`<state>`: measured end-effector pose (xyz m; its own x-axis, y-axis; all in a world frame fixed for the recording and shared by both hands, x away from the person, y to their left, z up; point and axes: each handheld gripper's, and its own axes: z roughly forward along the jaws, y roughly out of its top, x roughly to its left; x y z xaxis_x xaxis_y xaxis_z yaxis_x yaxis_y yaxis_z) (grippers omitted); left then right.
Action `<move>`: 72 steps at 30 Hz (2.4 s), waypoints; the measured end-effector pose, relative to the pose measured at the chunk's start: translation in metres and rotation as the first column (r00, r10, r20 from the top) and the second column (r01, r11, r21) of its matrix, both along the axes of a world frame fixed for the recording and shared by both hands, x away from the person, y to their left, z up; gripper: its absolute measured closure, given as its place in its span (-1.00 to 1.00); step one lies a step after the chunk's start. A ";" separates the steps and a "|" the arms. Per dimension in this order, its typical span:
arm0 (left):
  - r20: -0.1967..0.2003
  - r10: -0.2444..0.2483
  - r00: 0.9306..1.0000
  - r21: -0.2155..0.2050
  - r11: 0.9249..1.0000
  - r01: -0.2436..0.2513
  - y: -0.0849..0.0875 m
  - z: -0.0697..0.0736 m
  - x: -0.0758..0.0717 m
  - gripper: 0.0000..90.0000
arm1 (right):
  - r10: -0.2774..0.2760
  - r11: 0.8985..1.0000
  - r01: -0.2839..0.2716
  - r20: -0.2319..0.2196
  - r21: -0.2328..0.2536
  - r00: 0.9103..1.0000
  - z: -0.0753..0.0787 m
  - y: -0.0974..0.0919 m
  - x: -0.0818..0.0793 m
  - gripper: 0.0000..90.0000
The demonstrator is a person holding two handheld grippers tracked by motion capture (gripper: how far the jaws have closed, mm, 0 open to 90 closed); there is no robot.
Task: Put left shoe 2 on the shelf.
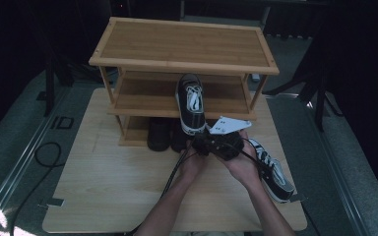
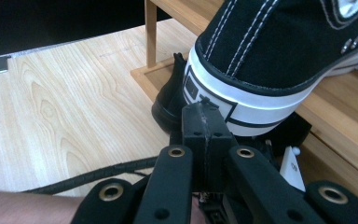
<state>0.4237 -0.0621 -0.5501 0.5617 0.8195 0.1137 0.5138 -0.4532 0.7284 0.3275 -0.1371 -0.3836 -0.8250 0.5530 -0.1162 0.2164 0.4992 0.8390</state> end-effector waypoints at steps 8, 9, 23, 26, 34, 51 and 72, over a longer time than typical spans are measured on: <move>0.011 -0.008 1.000 0.019 1.000 0.008 -0.001 0.000 0.000 1.00 | -0.002 1.000 0.003 0.018 -0.031 1.000 0.004 0.015 0.013 1.00; 0.009 -0.008 1.000 0.016 1.000 0.008 -0.001 0.000 0.000 1.00 | -0.008 1.000 0.009 0.018 -0.030 1.000 0.005 0.015 0.016 1.00; 0.009 -0.001 1.000 0.011 1.000 0.001 -0.002 -0.001 0.000 1.00 | -0.033 0.999 0.033 0.012 -0.017 0.999 0.001 0.017 0.037 1.00; 0.010 -0.004 1.000 0.016 1.000 0.004 -0.002 0.000 0.000 1.00 | -0.047 0.999 0.047 0.011 -0.011 0.999 0.001 0.018 0.041 1.00; 0.009 0.004 1.000 0.002 1.000 -0.004 -0.002 -0.001 0.000 1.00 | -0.059 0.998 0.060 0.012 -0.007 0.998 0.001 0.021 0.048 1.00; 0.004 0.014 1.000 0.002 1.000 -0.014 -0.002 0.000 -0.001 1.00 | -0.108 0.994 0.108 0.000 0.009 0.994 -0.007 0.028 0.060 1.00; 0.016 0.034 0.999 -0.045 0.998 -0.034 0.001 -0.003 -0.003 0.95 | -0.089 0.996 0.088 -0.030 -0.006 0.996 0.005 0.000 0.021 0.40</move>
